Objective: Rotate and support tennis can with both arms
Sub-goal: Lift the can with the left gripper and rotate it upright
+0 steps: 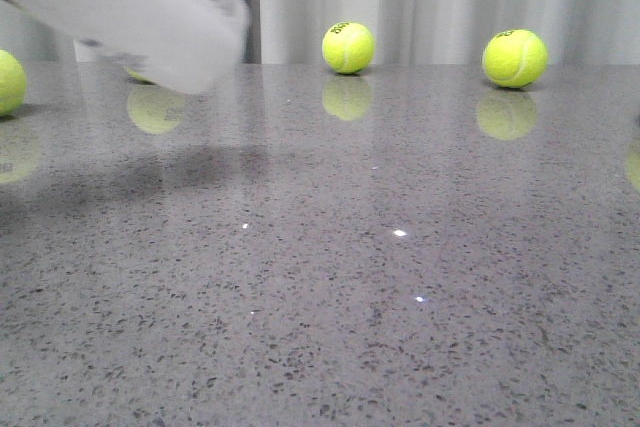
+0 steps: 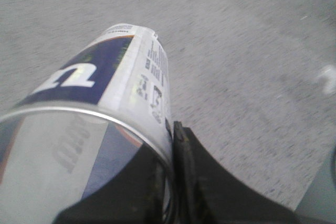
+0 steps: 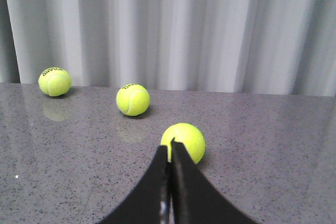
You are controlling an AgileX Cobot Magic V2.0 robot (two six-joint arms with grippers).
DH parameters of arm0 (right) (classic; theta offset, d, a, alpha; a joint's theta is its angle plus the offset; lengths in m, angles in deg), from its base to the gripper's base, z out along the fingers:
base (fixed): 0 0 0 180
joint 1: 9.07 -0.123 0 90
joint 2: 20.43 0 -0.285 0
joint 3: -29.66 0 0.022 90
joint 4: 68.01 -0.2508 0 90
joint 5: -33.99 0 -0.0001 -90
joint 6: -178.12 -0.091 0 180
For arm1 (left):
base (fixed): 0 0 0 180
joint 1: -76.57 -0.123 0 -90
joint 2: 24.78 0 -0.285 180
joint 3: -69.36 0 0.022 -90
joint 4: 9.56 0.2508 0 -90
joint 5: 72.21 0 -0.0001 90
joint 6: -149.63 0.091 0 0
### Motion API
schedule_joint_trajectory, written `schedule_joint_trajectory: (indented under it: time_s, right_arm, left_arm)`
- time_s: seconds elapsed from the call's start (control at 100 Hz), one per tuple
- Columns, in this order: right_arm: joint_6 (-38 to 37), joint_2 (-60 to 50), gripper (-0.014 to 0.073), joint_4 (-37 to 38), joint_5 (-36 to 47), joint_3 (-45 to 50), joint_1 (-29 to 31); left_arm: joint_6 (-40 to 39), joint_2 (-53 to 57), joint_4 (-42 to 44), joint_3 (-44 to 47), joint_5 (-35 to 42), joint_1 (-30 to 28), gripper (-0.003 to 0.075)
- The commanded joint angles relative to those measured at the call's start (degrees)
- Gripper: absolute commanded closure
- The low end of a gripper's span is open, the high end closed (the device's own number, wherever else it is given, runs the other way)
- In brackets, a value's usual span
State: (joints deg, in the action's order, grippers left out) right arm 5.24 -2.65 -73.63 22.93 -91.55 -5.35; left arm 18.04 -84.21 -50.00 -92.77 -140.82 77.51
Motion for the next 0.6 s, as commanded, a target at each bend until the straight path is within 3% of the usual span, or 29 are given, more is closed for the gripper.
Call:
schedule_joint_trajectory:
  time_s: [0.0, 0.27, 0.59]
  right_arm:
    - [0.0, 0.7, 0.0661, 0.3, 4.8, -1.5, 0.3]
    - [0.0, 0.7, 0.0661, 0.3, 4.8, -1.5, 0.3]
    - [0.0, 0.7, 0.0661, 0.3, 4.8, -1.5, 0.3]
  left_arm:
    - [-5.0, 3.4, 3.3, -3.3, 1.8, -0.3, 0.0741]
    - [-20.2, 5.4, 21.2, -6.1, -4.4, 0.4, 0.0741]
    - [-22.0, 5.1, 23.8, -6.0, -4.4, 1.9, 0.0741]
